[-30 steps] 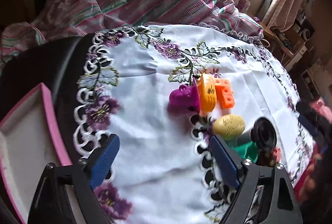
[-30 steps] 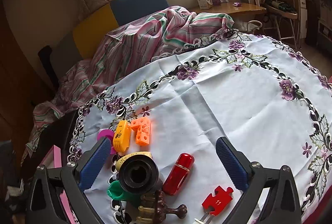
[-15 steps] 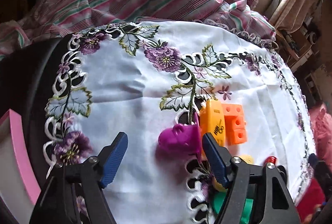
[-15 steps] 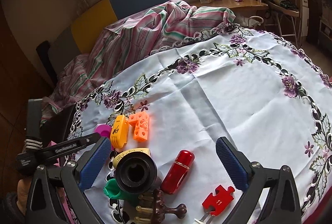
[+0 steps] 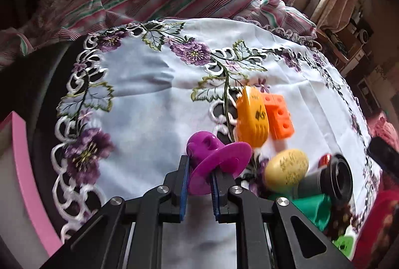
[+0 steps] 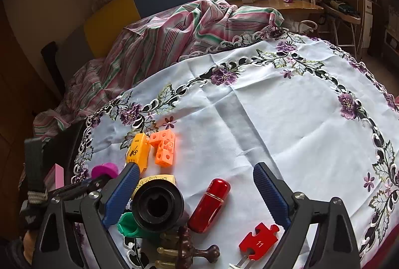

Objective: Organize rigid objects
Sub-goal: 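Close the left tool on the magenta suction-cup toy, then carry the magenta toy to the tray with the left tool while the right tool grasps the black canister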

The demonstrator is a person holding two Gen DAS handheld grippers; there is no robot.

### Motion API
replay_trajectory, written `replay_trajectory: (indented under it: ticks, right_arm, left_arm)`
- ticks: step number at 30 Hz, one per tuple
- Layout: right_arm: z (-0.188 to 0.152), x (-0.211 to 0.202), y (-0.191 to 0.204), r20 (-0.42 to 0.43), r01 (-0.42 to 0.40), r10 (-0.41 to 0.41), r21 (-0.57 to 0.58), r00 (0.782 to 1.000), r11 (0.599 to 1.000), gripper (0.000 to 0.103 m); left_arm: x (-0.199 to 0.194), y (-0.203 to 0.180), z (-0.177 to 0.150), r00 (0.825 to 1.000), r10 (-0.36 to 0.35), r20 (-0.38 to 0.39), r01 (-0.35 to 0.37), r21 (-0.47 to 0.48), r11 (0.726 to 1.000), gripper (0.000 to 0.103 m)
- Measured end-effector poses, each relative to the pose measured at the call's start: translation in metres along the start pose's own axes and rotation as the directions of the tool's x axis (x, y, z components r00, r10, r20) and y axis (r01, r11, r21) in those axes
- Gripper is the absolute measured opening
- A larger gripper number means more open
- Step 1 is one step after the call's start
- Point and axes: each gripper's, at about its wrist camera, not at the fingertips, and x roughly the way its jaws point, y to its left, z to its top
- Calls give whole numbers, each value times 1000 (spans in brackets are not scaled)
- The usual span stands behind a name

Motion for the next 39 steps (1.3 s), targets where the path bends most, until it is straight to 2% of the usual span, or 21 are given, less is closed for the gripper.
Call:
replay_trajectory:
  ticks: [3, 8, 12, 15, 19, 24, 25, 26, 27, 34, 39]
  right_arm:
    - [0, 1, -1, -7, -22, 22, 14, 1000, 1000, 88]
    - [0, 2, -3, -23, -108, 110, 54, 994, 993, 88]
    - [-3, 5, 7, -45, -147, 148, 22, 988, 989, 88]
    - [-7, 10, 21, -74, -141, 137, -46, 988, 989, 89]
    - [-15, 19, 36, -103, -81, 66, -147, 992, 986, 89]
    - [-22, 34, 41, -162, -63, 33, -180, 986, 982, 89]
    - [-24, 38, 40, -183, -63, 28, -185, 983, 981, 84]
    - [-26, 40, 40, -196, -61, 24, -185, 980, 981, 62]
    - [-26, 41, 39, -201, -54, 17, -177, 979, 983, 59]
    - [-30, 39, 44, -212, -66, 21, -205, 977, 977, 59]
    - [-32, 38, 50, -200, -48, -3, -248, 980, 968, 59]
  left_arm:
    - [-14, -2, -12, 1000, -8, 16, 8, -5, 1000, 16]
    - [-37, -2, -34, 999, -5, 36, 6, -18, 1000, 16]
    - [-56, -2, -51, 998, 14, 61, -12, -18, 1000, 16]
    - [-65, -3, -62, 997, 27, 76, -25, -15, 1000, 16]
    - [-76, -2, -73, 996, 25, 88, -23, -19, 1000, 16]
    - [-88, -3, -83, 994, 19, 108, -17, -24, 1000, 16]
    - [-91, -3, -85, 994, 18, 112, -15, -25, 1000, 16]
    - [-93, -4, -88, 993, 17, 116, -14, -25, 1000, 16]
    - [-96, -4, -90, 992, 17, 121, -14, -26, 1000, 16]
    - [-118, 1, -105, 986, 39, 160, -34, -34, 999, 16]
    - [-138, 8, -114, 975, 90, 204, -83, -43, 996, 16]
